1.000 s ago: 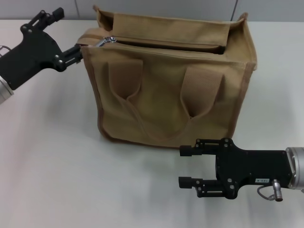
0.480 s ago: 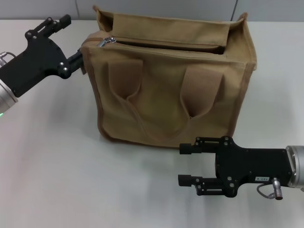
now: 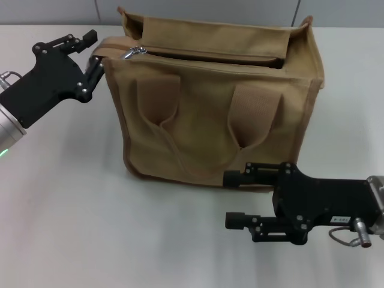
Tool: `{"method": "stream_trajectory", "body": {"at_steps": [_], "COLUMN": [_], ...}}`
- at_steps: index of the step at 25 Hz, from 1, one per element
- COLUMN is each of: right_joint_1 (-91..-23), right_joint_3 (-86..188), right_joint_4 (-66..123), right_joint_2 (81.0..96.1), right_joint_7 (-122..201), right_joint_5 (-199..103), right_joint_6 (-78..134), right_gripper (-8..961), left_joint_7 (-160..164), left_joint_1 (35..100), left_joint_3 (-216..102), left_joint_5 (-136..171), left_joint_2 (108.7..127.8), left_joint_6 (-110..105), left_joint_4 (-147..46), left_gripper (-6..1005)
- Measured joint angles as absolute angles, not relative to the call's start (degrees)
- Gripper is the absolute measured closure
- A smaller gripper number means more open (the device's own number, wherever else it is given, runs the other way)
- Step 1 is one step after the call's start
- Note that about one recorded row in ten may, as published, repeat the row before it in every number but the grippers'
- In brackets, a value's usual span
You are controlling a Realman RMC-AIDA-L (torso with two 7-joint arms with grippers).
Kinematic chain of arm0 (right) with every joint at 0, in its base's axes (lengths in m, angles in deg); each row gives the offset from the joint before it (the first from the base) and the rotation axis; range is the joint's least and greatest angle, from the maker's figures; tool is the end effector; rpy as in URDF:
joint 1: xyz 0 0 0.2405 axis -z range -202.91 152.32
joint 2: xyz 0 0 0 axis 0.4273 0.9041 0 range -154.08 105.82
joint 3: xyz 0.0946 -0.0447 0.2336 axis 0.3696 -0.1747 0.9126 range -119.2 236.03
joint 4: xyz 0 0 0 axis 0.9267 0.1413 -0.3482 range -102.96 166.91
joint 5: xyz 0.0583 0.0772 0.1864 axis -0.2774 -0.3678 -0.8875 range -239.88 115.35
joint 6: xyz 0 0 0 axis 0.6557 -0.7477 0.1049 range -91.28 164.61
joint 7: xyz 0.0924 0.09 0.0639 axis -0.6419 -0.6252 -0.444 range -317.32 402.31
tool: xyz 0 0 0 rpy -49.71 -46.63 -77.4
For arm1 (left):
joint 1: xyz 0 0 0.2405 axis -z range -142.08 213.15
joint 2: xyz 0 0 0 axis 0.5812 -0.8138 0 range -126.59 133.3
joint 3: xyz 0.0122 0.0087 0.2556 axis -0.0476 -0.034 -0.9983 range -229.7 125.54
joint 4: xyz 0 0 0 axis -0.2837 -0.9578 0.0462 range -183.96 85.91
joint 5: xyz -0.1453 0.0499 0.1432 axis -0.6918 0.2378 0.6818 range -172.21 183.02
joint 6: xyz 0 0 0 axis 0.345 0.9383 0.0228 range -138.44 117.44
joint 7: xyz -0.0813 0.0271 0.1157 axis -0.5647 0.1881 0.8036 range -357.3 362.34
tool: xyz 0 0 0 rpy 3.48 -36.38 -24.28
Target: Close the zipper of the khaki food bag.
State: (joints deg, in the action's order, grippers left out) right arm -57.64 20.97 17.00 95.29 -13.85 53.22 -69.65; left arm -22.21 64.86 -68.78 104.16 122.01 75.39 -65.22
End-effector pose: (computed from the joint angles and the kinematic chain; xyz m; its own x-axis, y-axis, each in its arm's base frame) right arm 0.2357 0.2567 -0.0487 0.6783 -0.2451 -0.6927 -0.1901 -0.9692 0.1567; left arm -0.2893 0.3318 0.0116 0.7921 -0.2600 0.5522 0.3052 -0.6147 -0.7273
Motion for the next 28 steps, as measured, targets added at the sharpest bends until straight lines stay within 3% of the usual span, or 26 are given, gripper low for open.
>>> {"method": "stream_trajectory", "body": {"at_steps": [2, 7, 13, 28], "right_joint_1": [-58.0, -59.6, -64.8, -73.8], "right_joint_3": [21.1, 21.1, 21.1, 19.6], "right_joint_4": [16.9, 16.5, 15.9, 6.7], "right_joint_2": [95.23, 95.02, 95.07, 95.0], "right_joint_7": [-16.1, -25.3, -39.1, -69.1], "right_joint_5": [51.8, 45.3, 37.8, 33.8], "right_joint_6": [-71.7, -75.0, -75.2, -60.3], "right_gripper": [269, 269, 269, 269], "left_joint_7": [-21.2, -20.1, -18.5, -17.9], "left_joint_1": [64.6, 64.3, 64.4, 64.9], "left_joint_3": [-68.8, -68.8, -68.8, -68.8], "left_joint_5": [103.0, 101.4, 99.5, 97.1], "left_joint_2": [122.01, 122.02, 122.14, 122.18], "left_joint_6": [75.6, 76.3, 76.4, 78.2], "left_joint_4": [-64.2, -63.1, -61.1, -60.1], "left_gripper": [692, 889, 983, 983]}}
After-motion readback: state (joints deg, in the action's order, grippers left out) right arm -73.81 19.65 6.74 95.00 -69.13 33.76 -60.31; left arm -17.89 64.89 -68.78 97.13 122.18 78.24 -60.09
